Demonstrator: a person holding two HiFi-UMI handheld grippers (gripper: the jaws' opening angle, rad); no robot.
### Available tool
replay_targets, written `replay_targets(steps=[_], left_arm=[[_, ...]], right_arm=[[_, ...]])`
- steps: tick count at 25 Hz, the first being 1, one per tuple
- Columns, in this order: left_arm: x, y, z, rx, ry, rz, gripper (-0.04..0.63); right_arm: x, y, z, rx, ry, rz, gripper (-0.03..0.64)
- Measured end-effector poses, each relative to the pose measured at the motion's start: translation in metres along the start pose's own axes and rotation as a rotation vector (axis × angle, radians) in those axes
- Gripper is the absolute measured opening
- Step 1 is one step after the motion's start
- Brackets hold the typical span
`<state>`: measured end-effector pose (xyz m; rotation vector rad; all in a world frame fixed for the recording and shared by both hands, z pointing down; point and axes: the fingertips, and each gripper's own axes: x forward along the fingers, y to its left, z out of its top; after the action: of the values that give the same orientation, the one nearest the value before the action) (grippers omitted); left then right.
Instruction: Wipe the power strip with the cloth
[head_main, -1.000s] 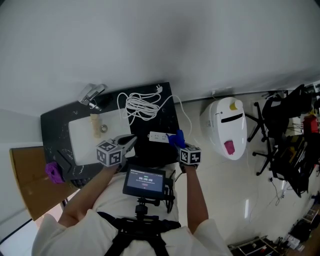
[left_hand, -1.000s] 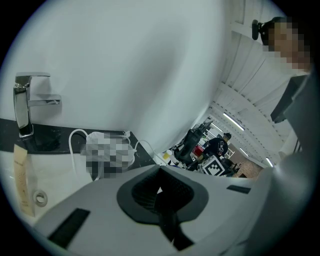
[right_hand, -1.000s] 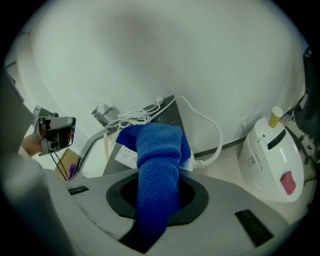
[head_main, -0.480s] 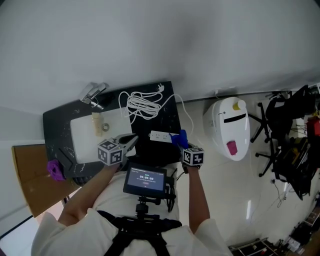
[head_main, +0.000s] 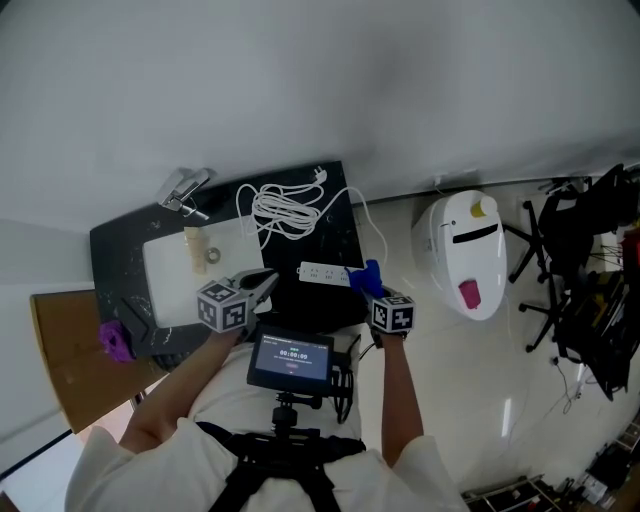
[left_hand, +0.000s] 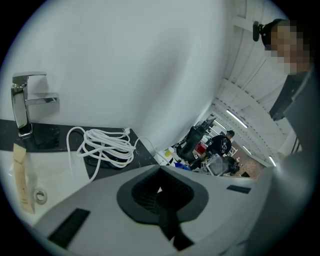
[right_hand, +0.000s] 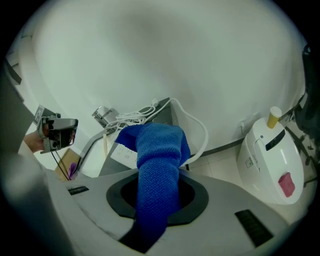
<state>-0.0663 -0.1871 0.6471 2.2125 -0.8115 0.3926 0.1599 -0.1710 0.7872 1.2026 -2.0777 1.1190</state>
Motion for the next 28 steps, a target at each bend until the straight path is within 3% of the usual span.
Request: replay_targets(steps=[4,10,15,22,28], left_arm=[[0.003,-0.002,0.004,0.003,-0.008,-0.001,0.003],[-0.009,0.002,0.012,-0.009,-0.035,0.014,0.003],[-0.025,0.009,0.015,-0.011,-0.054,0.009,0.003],[-0.051,0.026,0.000,0.024,-0.066,-0.024,0.003],[-0.062,0.021,-0.010,0.073,-0.084,-0.106,0.003]], right_arm=[[-0.004,-0.015,-0.005,0.045,-0.003,-0.005,0.080],[-0.010,-0.046,-0.026,0.087,0.051,-0.094,0.080],[-0.025,-0.057,-0.019,0.107,0.021,-0.180,0.081],[-0.043,-0.013,-0.004,0.121,-0.103,-0.204,0.081],[-0.104,0.024,0.029,0.174,-0.361,-0.208,0.081]])
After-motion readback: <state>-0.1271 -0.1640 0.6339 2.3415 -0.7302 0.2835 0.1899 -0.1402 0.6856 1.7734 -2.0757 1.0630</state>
